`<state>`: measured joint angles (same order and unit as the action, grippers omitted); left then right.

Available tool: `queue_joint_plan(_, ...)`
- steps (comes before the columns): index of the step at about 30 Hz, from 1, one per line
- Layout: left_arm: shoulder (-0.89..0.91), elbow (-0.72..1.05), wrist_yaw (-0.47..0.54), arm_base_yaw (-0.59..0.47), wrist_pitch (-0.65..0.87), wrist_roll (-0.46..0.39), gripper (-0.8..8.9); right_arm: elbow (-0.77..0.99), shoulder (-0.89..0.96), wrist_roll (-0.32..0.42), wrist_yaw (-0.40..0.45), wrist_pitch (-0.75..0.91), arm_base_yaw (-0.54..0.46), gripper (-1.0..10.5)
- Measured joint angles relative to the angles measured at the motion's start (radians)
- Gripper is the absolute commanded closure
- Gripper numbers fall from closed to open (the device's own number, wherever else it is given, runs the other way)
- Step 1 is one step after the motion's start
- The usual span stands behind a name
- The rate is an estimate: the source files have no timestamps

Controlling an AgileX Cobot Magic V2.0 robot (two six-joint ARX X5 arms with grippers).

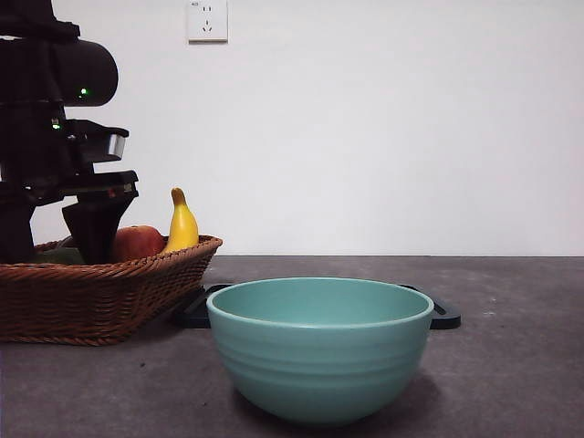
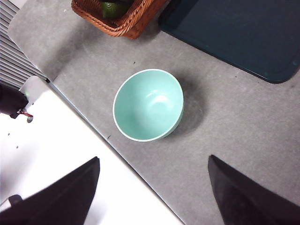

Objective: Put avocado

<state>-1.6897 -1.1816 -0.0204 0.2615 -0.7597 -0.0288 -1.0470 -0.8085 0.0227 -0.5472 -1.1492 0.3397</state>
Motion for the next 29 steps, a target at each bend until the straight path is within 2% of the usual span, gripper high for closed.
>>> queue_joint_plan(4,-0.021,0.0,0.0,0.001,-0.006,0.0,4.91,0.0,0.0,0.0,0.0,0.0,0.0,5.8)
queue_joint_plan(8,-0.025,0.0,0.0,0.001,-0.006,0.0,5.18,0.0,0.0,0.0,0.0,0.0,0.0,5.8)
queue_joint_plan(11,-0.025,0.0,0.0,0.002,-0.008,0.0,5.79,0.0,0.0,0.0,0.0,0.0,0.0,5.8)
queue_joint_plan(19,-0.006,-0.031,0.0,0.002,-0.09,0.0,5.79,0.0,0.0,0.0,0.0,-0.001,0.0,5.8)
queue_joint_plan(24,0.108,-0.1,-0.006,0.012,-0.137,0.0,5.79,0.0,0.0,0.0,0.0,-0.001,0.0,5.8)
queue_joint_plan(29,0.266,-0.136,-0.115,0.062,-0.163,0.006,5.79,0.0,0.0,0.0,0.0,-0.001,0.0,5.8)
